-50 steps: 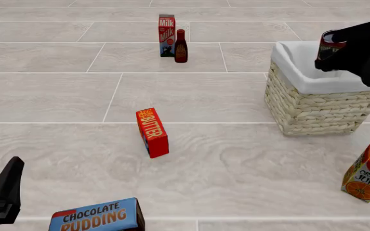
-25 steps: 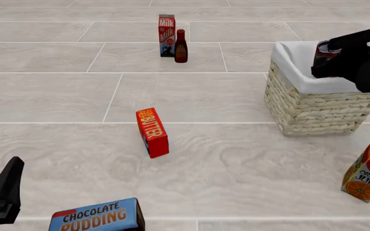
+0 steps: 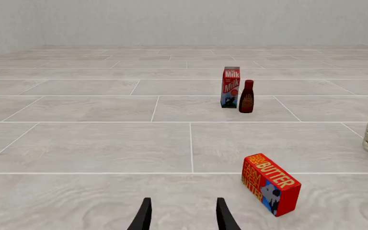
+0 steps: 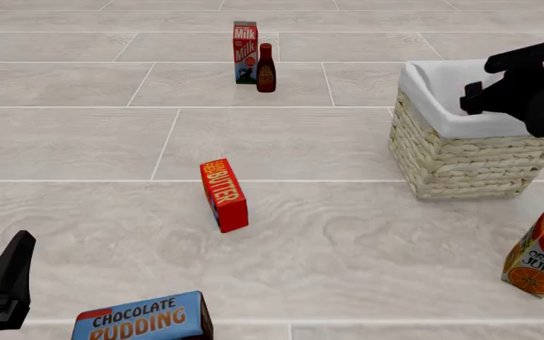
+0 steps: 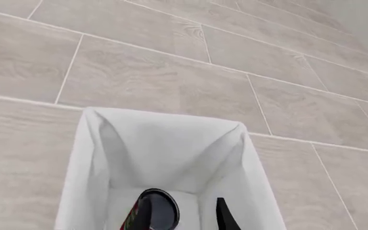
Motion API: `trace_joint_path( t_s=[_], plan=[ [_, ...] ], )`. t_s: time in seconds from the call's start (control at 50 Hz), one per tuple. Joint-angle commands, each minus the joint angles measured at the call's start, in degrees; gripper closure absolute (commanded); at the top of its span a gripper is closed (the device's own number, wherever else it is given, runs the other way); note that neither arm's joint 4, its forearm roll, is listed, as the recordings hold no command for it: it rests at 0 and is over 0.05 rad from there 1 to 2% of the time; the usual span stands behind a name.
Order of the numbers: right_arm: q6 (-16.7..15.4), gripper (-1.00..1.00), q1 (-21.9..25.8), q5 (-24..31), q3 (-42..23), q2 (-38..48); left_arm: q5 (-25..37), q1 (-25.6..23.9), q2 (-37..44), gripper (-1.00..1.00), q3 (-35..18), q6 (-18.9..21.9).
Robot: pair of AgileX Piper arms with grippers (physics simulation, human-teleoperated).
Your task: Pick the tomato sauce and place it in the basket.
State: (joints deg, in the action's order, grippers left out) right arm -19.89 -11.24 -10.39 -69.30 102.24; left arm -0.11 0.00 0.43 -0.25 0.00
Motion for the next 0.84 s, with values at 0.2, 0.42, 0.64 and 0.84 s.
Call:
trace_joint_path(
  t_s=[0.2,0.42,0.64,0.84],
  plan=[
    [-0.68,-1.0,0.38,0.92,0.13,-2.82,0.0,0.01,-0.01,-1.0,0.0,0.0],
    [-0.75,-1.0,1.18,2.16,0.12,-5.35,0.0,0.0,-0.01,-1.0,0.0,0.0],
    [-0.6,-1.0,1.79,2.51,1.38,-8.15,0.0,-0.01,-0.01,-1.0,0.0,0.01],
    [-0.5,-1.0,2.64,2.02,3.5,-10.81,0.0,-0.02,0.0,-1.0,0.0,0.0]
  ],
)
